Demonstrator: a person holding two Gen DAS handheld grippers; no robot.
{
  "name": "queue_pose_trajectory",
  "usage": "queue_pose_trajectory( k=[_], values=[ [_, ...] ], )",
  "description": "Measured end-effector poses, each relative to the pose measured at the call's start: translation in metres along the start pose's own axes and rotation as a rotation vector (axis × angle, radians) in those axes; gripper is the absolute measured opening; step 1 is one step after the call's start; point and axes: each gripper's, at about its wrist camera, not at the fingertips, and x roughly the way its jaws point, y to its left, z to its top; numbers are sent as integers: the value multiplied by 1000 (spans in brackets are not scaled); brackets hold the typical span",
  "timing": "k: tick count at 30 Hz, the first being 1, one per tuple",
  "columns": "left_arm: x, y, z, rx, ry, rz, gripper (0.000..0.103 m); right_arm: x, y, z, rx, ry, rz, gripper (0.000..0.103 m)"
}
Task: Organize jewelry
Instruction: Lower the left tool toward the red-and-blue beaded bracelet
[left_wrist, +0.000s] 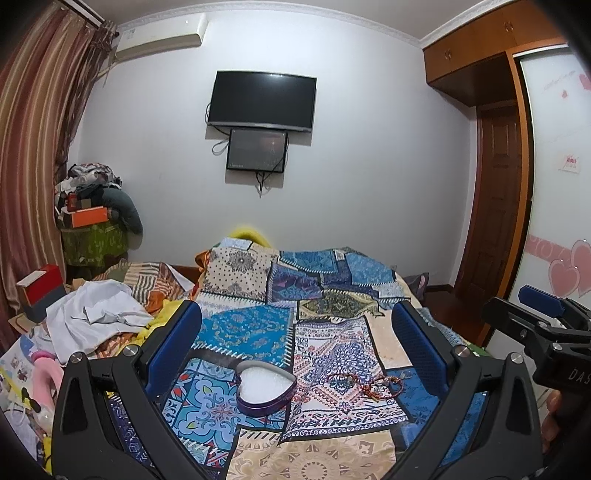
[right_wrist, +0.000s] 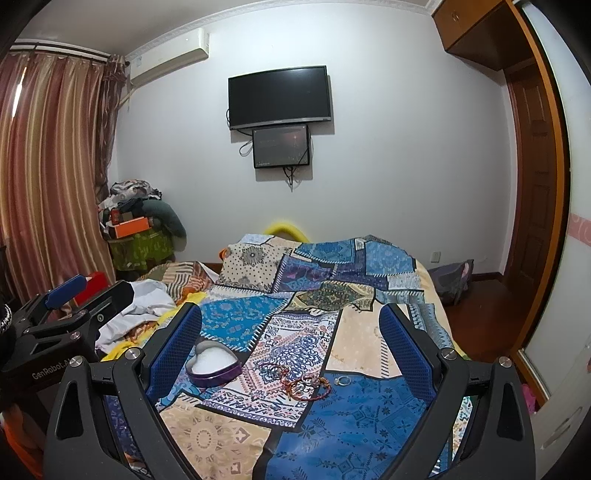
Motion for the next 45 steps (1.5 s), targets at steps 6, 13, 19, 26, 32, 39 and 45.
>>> queue_pose_trajectory(
  k=[6, 13, 19, 26, 32, 39, 45],
  values=[
    [28, 0, -6, 3, 53, 7, 103, 23, -11, -4, 17, 50, -5, 96],
    [77, -4, -24, 15, 183, -11, 103, 49, -27, -17, 8, 121, -44, 96],
    [117, -10, -49, 31, 303, -25, 103, 72, -47, -29, 6, 201, -104, 96],
    [158, -25, -79, 64, 454, -58, 103, 98, -80, -50, 58, 320, -161, 96],
    [184, -31, -98, 65, 530, -72, 103, 116, -98, -65, 80, 400, -154, 96],
    [196, -42, -106, 88, 561, -152, 81, 134, -95, -76, 25, 438, -123, 96],
    [200, -59, -115, 127, 610, -236, 45, 148, -96, -82, 46, 464, -76, 95]
  ],
)
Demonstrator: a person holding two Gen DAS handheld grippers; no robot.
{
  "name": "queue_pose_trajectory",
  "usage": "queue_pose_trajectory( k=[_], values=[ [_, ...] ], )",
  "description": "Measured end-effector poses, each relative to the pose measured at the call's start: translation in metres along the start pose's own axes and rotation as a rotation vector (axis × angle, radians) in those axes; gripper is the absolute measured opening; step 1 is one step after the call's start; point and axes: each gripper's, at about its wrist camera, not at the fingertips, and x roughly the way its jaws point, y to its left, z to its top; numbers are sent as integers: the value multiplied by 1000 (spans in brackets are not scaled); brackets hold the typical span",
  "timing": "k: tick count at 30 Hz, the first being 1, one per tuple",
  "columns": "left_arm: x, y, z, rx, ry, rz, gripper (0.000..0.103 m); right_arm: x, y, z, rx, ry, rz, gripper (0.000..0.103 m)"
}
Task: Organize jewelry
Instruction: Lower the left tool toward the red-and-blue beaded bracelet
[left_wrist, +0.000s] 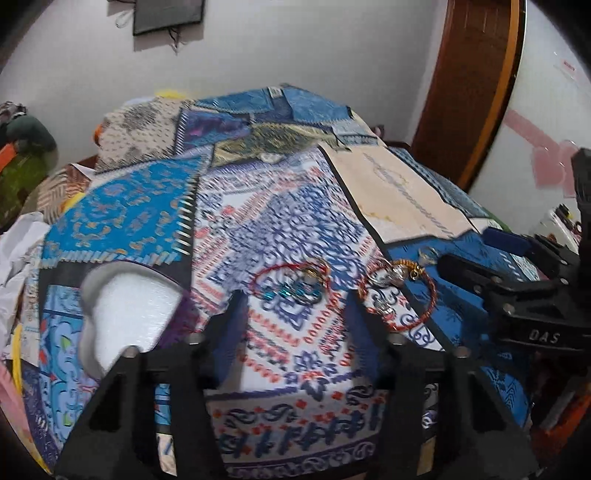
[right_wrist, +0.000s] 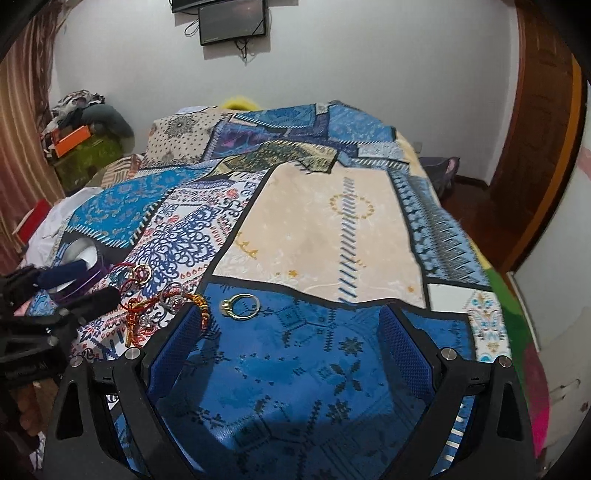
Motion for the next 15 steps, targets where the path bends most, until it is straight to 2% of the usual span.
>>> queue_pose_trajectory(
  k=[6, 8, 12, 15],
  values=[
    [5, -2, 0, -5, 7, -33, 37, 11, 0, -1, 7, 22, 58, 76],
    [6, -1, 2, -14, 9, -46, 35, 13, 2, -2, 1, 27, 63, 66],
    [10, 2, 6, -36, 9, -76, 34, 15, 5, -2, -10, 29, 83, 60],
    [12, 1, 8, -44, 5, -68, 32, 16, 5, -2, -9, 32, 98, 55]
  ],
)
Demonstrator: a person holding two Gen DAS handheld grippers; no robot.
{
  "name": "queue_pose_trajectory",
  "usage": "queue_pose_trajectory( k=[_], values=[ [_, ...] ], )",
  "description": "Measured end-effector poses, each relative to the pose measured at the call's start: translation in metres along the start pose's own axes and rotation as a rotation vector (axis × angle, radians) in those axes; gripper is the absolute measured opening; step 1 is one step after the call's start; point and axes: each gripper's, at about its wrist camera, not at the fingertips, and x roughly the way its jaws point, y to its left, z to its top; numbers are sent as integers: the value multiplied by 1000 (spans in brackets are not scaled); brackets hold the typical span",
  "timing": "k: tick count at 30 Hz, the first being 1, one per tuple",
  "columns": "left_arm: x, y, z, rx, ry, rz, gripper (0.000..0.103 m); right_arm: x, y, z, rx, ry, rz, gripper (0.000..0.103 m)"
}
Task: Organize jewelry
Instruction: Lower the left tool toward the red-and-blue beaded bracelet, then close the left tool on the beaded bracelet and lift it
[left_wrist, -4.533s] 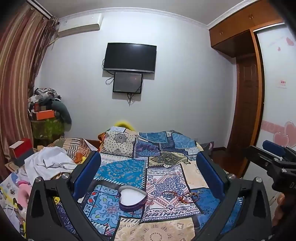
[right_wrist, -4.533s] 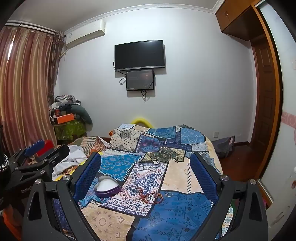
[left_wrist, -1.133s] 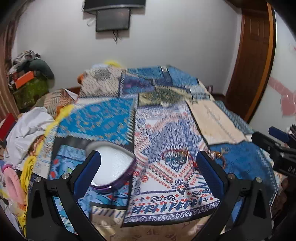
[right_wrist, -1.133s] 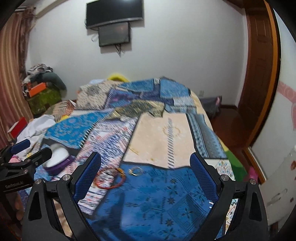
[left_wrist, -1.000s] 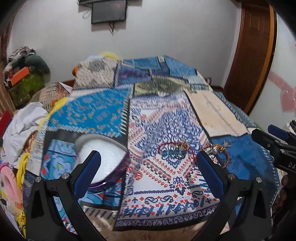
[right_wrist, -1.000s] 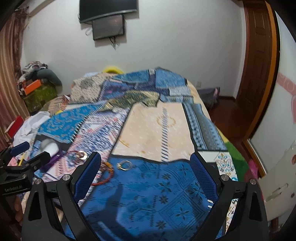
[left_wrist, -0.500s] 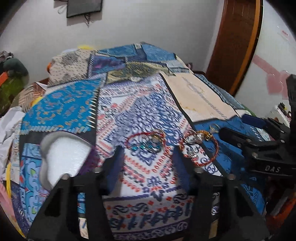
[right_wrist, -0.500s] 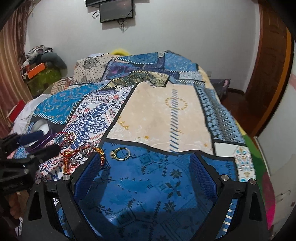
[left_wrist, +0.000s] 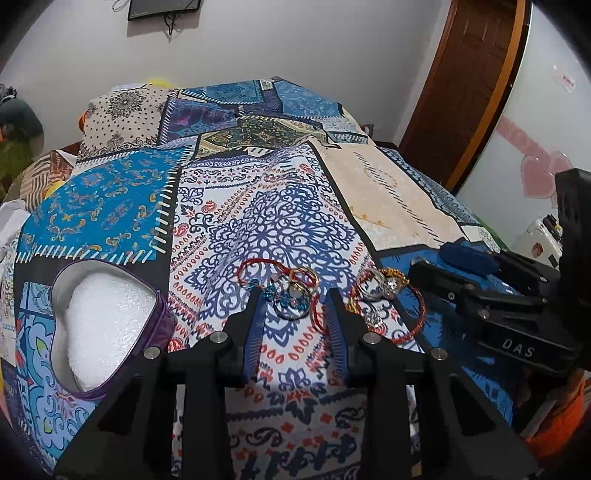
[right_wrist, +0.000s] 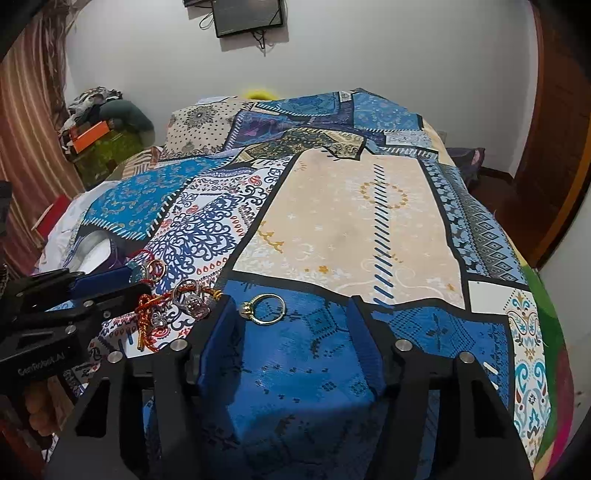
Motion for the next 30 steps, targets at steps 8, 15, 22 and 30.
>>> queue_pose_trajectory(
  k=[8, 15, 22, 30],
  values=[
    [-2, -2, 0, 10, -18, 19, 22, 3, 2, 1, -5, 4, -7, 34],
    [-18, -3, 2, 0, -43, 8, 22, -2, 2, 2, -7, -3, -14, 24],
    [-42, -7, 5, 6, -88, 15, 22, -16, 5, 4, -8, -23, -15, 24],
    [-74, -4, 7, -8, -152, 19, 22, -45, 18, 15, -25, -89, -24, 24]
  ],
)
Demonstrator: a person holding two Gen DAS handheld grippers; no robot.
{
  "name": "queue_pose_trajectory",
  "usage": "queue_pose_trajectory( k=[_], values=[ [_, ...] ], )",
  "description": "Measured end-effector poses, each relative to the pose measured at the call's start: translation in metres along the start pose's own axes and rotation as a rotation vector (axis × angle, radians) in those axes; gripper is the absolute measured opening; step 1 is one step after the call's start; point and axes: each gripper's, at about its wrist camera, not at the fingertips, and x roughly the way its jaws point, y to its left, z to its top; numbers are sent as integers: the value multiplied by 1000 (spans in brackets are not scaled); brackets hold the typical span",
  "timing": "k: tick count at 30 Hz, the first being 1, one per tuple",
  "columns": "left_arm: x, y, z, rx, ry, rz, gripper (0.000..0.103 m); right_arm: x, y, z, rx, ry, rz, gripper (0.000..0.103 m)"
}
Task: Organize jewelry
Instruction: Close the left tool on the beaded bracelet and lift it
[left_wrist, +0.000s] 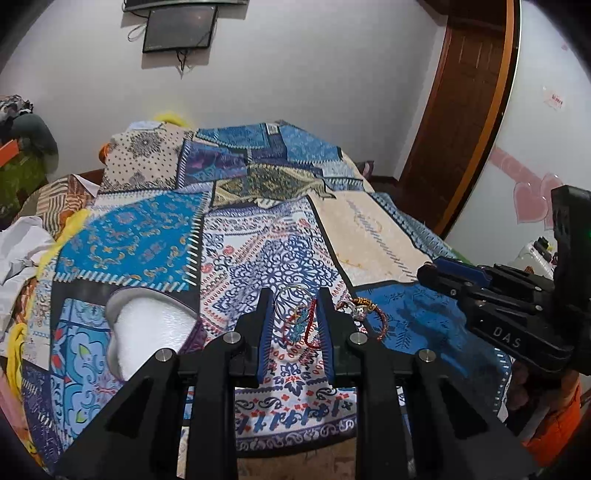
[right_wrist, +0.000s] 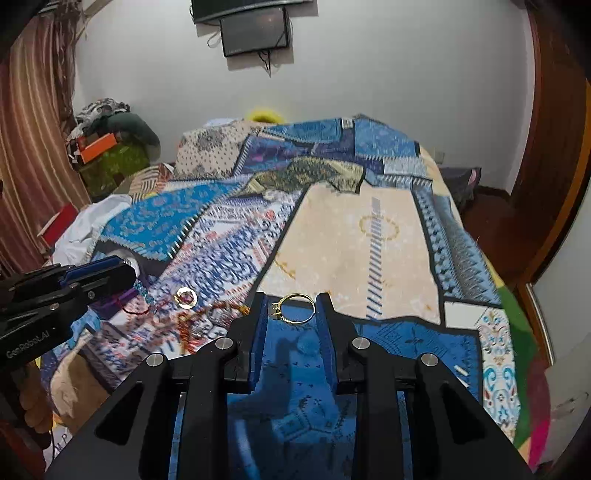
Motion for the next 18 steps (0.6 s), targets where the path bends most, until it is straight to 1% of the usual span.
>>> queue_pose_trajectory(
  k=[9, 14, 18],
  values=[
    [-35, 21, 2, -24, -74, 27, 22, -22, 34, 18, -30, -79, 28, 24],
    [-45, 38, -1, -39, -84, 33, 22, -22, 59, 26, -53, -101, 58, 24],
    [-47, 51, -6, -48, -77, 46, 22, -17, 75, 25, -73, -99, 78, 24]
  ],
)
